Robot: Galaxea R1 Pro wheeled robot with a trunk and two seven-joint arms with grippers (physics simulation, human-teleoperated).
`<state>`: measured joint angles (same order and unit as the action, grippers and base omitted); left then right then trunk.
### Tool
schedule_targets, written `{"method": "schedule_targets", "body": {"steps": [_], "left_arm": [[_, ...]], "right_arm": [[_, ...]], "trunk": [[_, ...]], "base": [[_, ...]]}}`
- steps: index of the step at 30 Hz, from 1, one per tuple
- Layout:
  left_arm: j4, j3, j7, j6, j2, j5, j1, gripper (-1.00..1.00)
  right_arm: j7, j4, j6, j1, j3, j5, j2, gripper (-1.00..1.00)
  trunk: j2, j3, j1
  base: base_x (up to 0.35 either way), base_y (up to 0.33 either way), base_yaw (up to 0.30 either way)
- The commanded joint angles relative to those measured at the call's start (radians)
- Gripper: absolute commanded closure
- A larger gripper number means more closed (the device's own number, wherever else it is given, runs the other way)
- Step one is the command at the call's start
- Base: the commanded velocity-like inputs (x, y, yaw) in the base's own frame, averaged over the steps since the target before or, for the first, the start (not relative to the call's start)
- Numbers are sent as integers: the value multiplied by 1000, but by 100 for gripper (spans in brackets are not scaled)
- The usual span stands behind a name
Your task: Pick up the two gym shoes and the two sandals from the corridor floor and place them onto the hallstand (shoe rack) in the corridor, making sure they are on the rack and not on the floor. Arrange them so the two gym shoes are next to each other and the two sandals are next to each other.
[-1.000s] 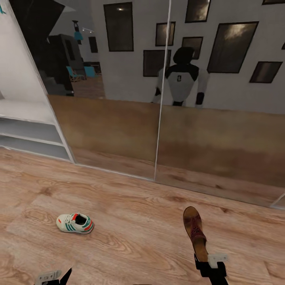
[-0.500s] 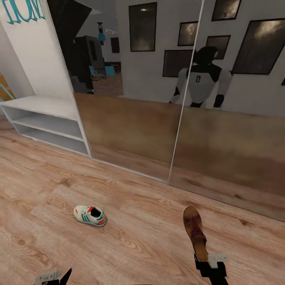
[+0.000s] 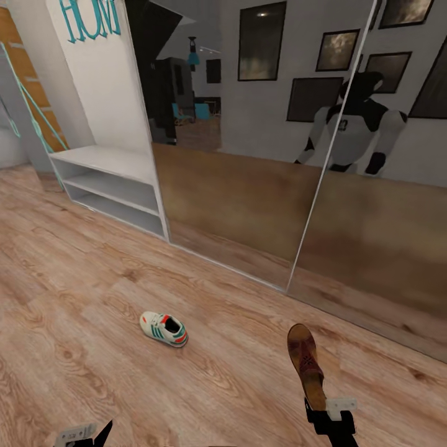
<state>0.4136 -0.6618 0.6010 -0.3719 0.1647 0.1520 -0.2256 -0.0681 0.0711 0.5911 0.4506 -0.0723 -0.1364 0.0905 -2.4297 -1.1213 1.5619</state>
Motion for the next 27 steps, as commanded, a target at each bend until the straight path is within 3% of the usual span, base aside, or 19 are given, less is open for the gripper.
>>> {"method": "schedule_targets", "body": {"steps": [1, 22, 27], "left_arm": [[-1, -9, 5, -6, -1, 11, -1, -100], [-1, -9, 5, -6, -1, 10, -1, -100], [-1, -9, 5, -6, -1, 10, -1, -100]], "right_arm": [[-2, 0, 3, 0, -7, -8, 0, 100], [-2, -2, 1, 0, -7, -7, -8, 100], [-2, -2, 1, 0, -7, -7, -8, 100]], "trunk": [[0, -1, 0], [0, -1, 0], [0, -1, 0]], "base": [[0, 0, 277], [1, 0, 278], [190, -148, 279]]}}
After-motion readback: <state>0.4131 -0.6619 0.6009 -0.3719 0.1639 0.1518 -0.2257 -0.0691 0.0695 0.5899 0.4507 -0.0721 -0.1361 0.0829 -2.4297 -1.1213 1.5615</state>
